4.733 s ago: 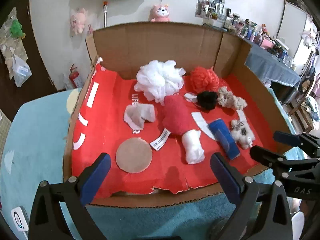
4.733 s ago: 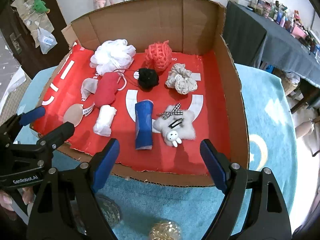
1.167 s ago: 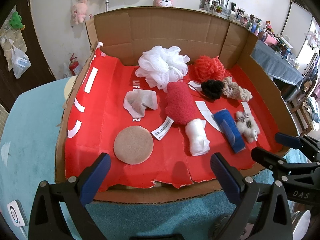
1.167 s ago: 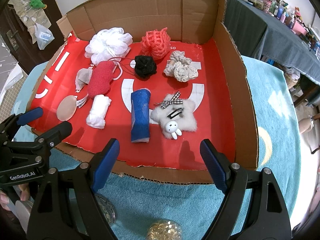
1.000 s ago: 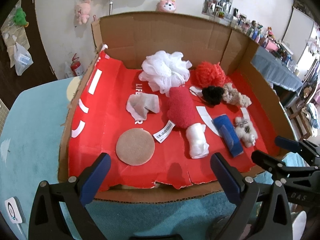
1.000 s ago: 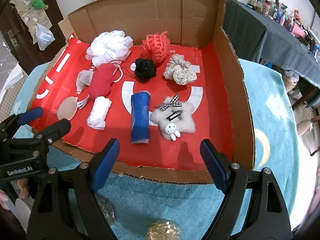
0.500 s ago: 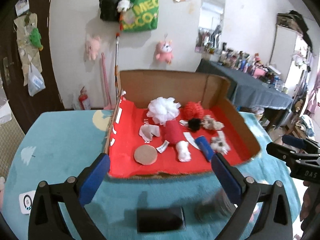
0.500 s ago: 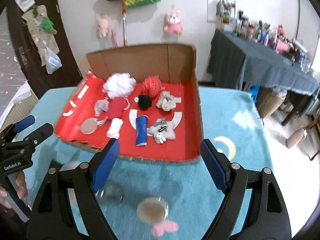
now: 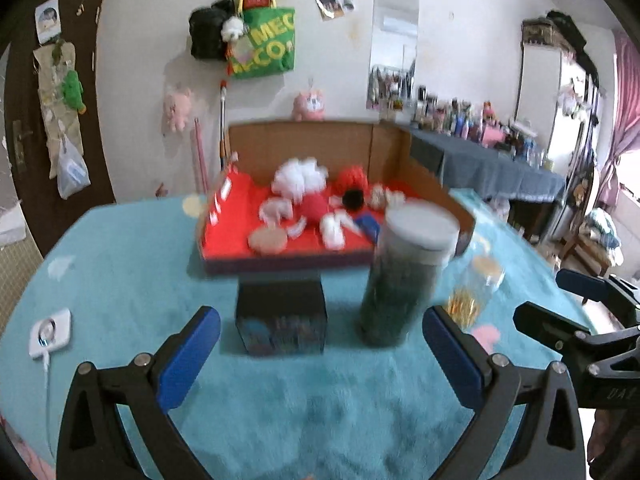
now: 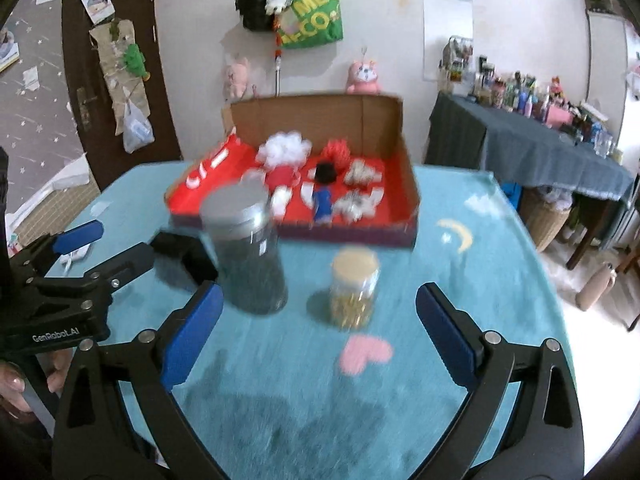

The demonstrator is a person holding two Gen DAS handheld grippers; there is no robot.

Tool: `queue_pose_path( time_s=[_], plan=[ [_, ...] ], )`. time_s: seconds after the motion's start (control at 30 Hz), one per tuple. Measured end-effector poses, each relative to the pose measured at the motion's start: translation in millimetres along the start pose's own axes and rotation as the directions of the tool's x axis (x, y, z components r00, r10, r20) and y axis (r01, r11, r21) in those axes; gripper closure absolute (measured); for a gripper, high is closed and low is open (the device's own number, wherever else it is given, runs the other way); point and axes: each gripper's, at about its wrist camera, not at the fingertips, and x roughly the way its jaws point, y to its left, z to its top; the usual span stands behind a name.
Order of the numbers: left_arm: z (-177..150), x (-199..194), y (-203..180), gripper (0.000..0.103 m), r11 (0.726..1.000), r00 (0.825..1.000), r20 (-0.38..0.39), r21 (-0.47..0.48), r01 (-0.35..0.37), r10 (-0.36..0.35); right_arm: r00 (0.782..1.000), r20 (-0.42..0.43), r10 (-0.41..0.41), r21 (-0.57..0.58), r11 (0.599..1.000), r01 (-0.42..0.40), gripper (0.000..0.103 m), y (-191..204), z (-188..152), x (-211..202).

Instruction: Organize soft objects

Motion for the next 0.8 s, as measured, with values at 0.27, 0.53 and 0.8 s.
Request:
queue_pose_path(
  time_s=[0.27,0.53,0.8],
  plan=[
    [-41.6,42.3,4.2,0.000,0.999,0.986,-0.166,-0.037,-0.022,0.016,0.991,-0.134,-0.031,0.051,0.998,0.038,0.004,-9.3,-49.3,47.5],
    [-53.9,65.5,-1.1,0.000,0.996,0.962,-0.260,-0.008,-0.091,0.086,0.970,-0.222,-0.095,0.051,0.993,0.109,0.004,-20.4,-65.7,77.5],
    [-56.7,66.1,-1.0,0.000,0.995,0.965,-0.247,-0.018,-0.094,0.086,0.970,-0.203,-0.133,0.051,0.988,0.146,0.002,-24.0,-68.3,77.9]
  ],
)
